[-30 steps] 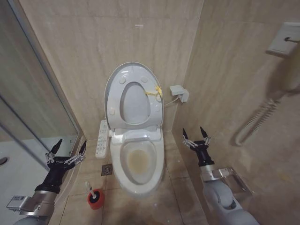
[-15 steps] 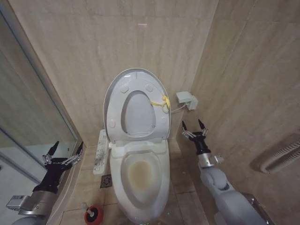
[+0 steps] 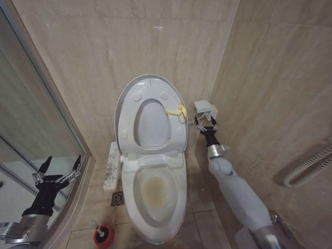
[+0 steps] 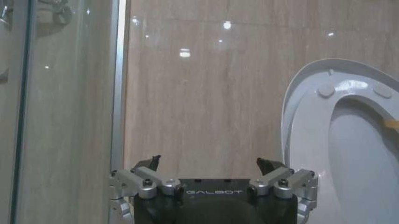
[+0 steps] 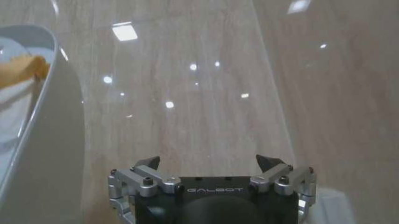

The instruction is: Open the toilet lid, clean the toilet bowl with a toilet brush, close the toilet lid, and flush.

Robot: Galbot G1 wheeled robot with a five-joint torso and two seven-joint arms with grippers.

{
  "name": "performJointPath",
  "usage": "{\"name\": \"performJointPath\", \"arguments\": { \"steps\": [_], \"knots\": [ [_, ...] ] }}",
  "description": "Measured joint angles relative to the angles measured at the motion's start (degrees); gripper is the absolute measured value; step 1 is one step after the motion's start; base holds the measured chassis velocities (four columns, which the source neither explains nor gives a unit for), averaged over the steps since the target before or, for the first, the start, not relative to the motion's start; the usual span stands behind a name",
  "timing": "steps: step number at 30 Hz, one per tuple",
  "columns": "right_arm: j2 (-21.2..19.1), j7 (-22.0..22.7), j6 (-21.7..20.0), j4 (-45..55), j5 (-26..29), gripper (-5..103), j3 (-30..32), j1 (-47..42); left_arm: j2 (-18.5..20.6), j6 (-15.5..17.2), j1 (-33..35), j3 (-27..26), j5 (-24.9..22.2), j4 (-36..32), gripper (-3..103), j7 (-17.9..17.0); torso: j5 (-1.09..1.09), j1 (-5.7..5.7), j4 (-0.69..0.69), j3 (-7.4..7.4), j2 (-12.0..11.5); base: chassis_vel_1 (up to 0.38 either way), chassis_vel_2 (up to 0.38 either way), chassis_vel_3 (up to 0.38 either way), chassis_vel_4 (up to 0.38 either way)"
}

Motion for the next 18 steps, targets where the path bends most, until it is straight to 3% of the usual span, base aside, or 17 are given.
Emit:
{"name": "performJointPath", "arguments": {
  "steps": [7,14,18],
  "knots": [
    [2.9,0.8,-0.4,-1.2,-2.1,100,-0.8,2.0,-0.2,0.1,0.4,-0.8,-0.2,-0.5,100,0.0,0.01,-0.01,-0.01,0.00,0.0,0.000,0.000,0.000,0.000],
    [2.8,2.4,-1.0,3.4,-2.2,100,-2.6,-0.3,-1.2,0.1,0.3,-0.4,-0.1,-1.1,100,0.0,0.01,-0.01,-0.10,0.00,0.0,0.000,0.000,0.000,0.000],
    [2.1,2.5,-1.0,6.8,-2.2,100,-2.8,-2.9,-1.6,0.1,0.5,-0.3,0.0,-1.3,100,0.0,0.03,-0.01,-0.05,-0.01,0.0,0.000,0.000,0.000,0.000]
  ]
}}
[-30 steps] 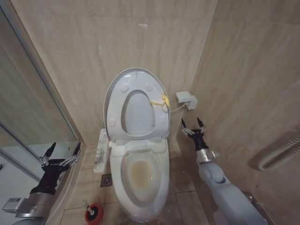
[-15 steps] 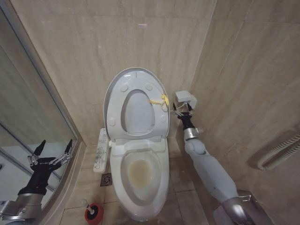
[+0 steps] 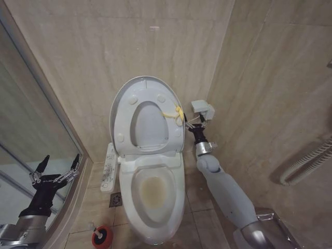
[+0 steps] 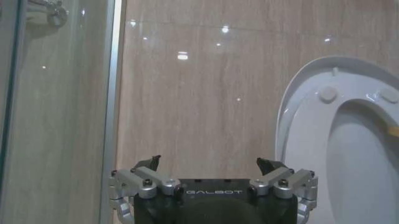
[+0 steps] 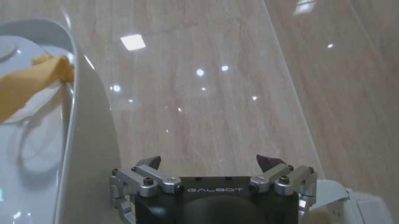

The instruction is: Open the toilet lid, clean the toilet bowl with a toilet brush, close the toilet lid, and flush.

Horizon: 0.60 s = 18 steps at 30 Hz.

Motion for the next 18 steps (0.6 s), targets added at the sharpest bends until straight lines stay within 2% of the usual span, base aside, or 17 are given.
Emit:
{"name": "performJointPath", "arguments": {
  "steps": [8,10,18],
  "knots": [
    [-3.9,-0.7,0.6,9.0,0.2,100,2.4,-10.4,-1.0,0.1,-0.1,1.4,0.4,-0.5,100,0.0,0.00,-0.01,0.08,-0.01,0.0,0.000,0.000,0.000,0.000],
    [-5.0,-1.0,1.0,12.9,0.3,100,3.6,-15.0,-1.0,0.1,-0.5,1.8,0.7,-0.4,100,0.0,0.01,-0.01,0.07,-0.01,0.0,0.000,0.000,0.000,0.000],
    [-7.0,-1.5,3.0,21.9,0.3,100,6.1,-24.4,-0.5,0.1,-1.7,2.9,0.9,0.7,100,-0.1,0.00,-0.01,0.07,-0.01,0.0,0.000,0.000,0.000,0.000]
  ]
}}
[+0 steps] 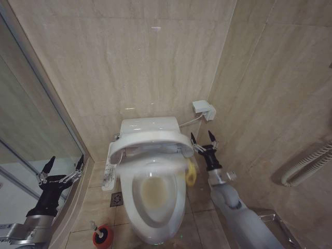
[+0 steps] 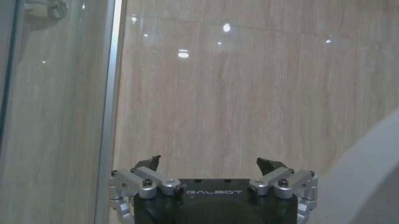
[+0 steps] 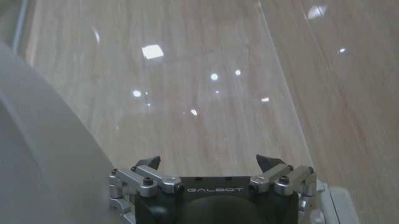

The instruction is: Open the toilet lid, clean the toilet bowl with a toilet brush, close the toilet lid, and flush.

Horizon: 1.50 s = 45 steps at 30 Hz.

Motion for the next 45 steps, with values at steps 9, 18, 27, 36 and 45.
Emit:
{"name": "performJointPath", "arguments": {
  "steps": [9,18,27,36,45],
  "knots": [
    [-0.7,-2.0,3.1,10.9,-1.9,100,0.7,-13.9,1.1,0.0,-2.2,1.6,-0.1,1.2,100,-0.1,-0.01,0.00,-0.08,0.00,0.0,0.000,0.000,0.000,0.000],
    [0.3,-3.5,5.6,12.1,-5.8,100,-0.1,-19.7,2.6,-0.7,-3.7,2.1,-0.8,3.1,100,-0.2,-0.02,-0.01,-0.07,0.00,0.0,0.000,0.000,0.000,0.000],
    [-1.0,-2.8,5.1,11.8,-5.7,100,1.2,-18.4,3.5,-1.0,-4.5,2.5,-1.1,4.0,100,-0.2,0.00,0.01,0.03,0.02,0.0,0.000,0.000,0.000,0.000],
    [-4.7,-1.5,4.4,15.3,-5.0,100,5.0,-18.8,3.7,-1.3,-4.9,2.5,-1.1,4.1,100,-0.2,0.00,0.02,0.02,0.02,0.0,0.000,0.000,0.000,0.000],
    [-6.3,-1.7,2.4,18.8,-4.4,100,3.0,-16.4,4.5,-1.5,-6.9,3.7,-1.2,6.3,100,-0.2,0.00,0.01,-0.02,0.01,0.0,0.000,0.000,0.000,0.000]
  ]
}}
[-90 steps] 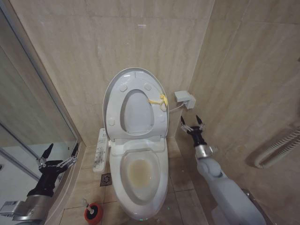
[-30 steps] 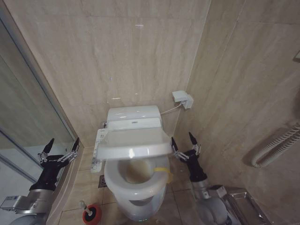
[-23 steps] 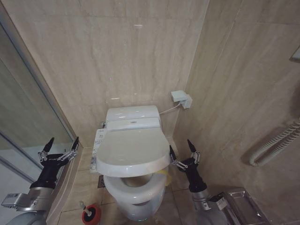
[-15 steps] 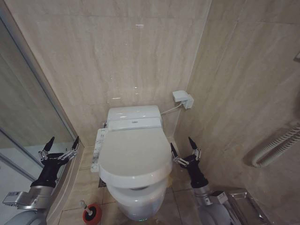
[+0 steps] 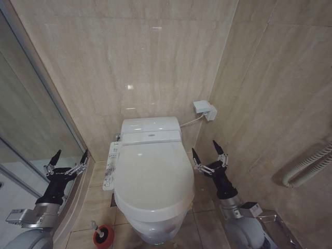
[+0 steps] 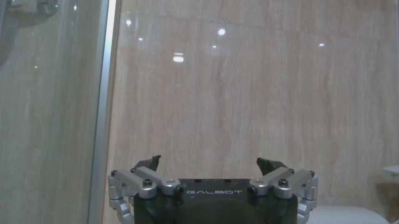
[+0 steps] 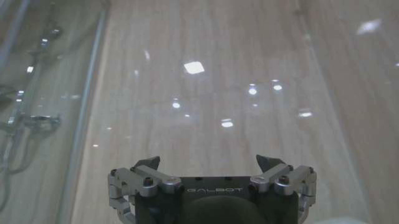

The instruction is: Open the toilet lid, clean the toilet bowl with a toilet brush, close the toilet lid, and flush.

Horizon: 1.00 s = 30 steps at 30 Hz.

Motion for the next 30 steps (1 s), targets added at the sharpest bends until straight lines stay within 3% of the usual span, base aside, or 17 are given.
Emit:
{"name": "performJointPath", "arguments": {
  "steps": [10,13,16,30],
  "knots": [
    [-3.2,-2.6,-1.0,-1.3,5.4,100,-3.9,3.9,1.1,-0.4,-2.8,1.6,0.0,3.3,100,0.0,-0.02,0.00,-0.02,0.00,0.0,0.000,0.000,0.000,0.000],
    [-2.8,-10.4,-0.5,-4.2,6.8,100,-7.4,5.3,2.1,-0.8,-3.5,1.6,-0.4,4.4,100,0.0,-0.02,0.00,0.00,0.00,0.0,0.000,0.000,0.000,0.000],
    [-1.7,-13.0,0.7,-8.0,5.6,100,-10.3,5.6,2.9,-0.8,-4.0,1.6,-0.8,4.8,100,0.0,-0.01,0.00,-0.01,0.00,0.0,0.000,0.000,0.000,0.000],
    [2.7,-14.0,3.3,-23.9,0.4,100,-16.3,8.0,3.5,-0.8,-5.0,1.8,-1.2,5.9,100,0.1,-0.01,-0.01,-0.01,0.00,0.0,0.000,0.000,0.000,0.000]
  ]
}}
